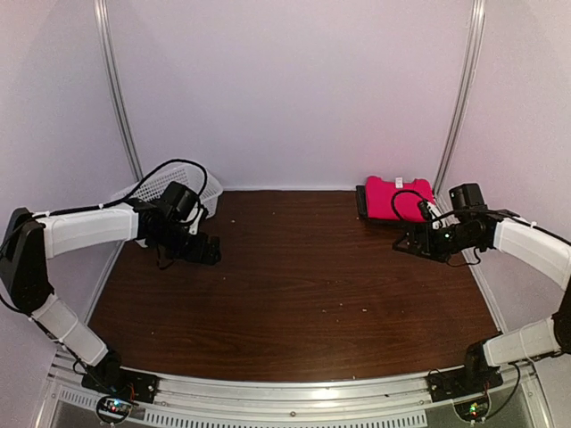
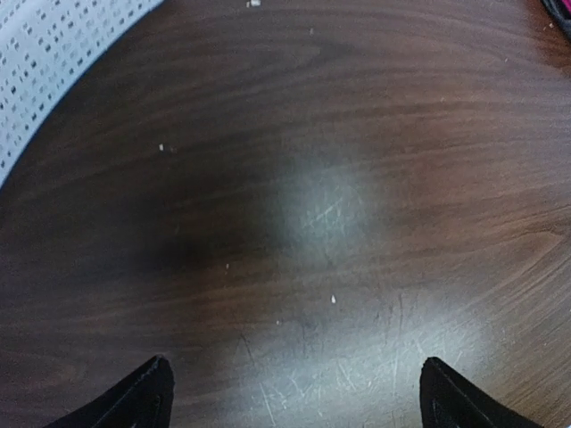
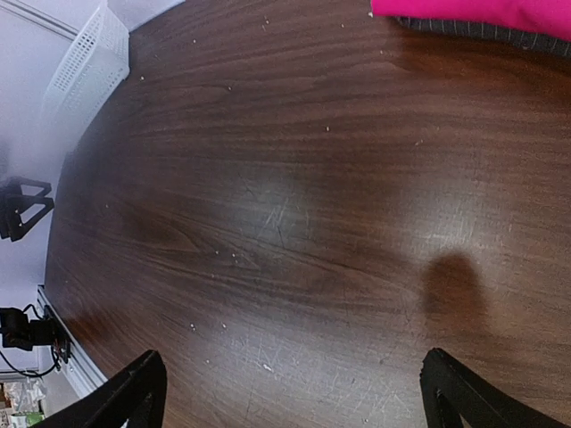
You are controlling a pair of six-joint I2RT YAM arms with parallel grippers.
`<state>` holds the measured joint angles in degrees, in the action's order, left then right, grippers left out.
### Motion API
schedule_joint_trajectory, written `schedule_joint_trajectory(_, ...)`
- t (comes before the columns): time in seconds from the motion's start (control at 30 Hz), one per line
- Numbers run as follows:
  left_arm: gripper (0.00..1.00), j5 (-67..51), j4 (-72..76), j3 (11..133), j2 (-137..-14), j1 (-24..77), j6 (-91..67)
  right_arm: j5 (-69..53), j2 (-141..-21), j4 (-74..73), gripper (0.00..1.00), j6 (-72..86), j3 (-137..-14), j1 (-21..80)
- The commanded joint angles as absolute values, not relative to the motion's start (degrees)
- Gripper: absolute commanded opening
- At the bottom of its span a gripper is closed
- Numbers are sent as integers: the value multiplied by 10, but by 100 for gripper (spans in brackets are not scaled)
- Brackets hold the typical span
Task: Fold and stack the mixed laundry pile
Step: Reset both arms
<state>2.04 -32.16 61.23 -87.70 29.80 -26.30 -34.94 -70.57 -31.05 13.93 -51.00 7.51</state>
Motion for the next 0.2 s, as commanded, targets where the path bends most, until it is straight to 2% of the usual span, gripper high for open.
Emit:
schedule_joint_trajectory(0.0,98,4,-253,589,-849,306,-285,-341,-682,-268,100,142,-472,80)
schedule_joint_trajectory(0.17,98,23,-249,594,-842,308,-283,-337,-679,-269,100,143,-474,80)
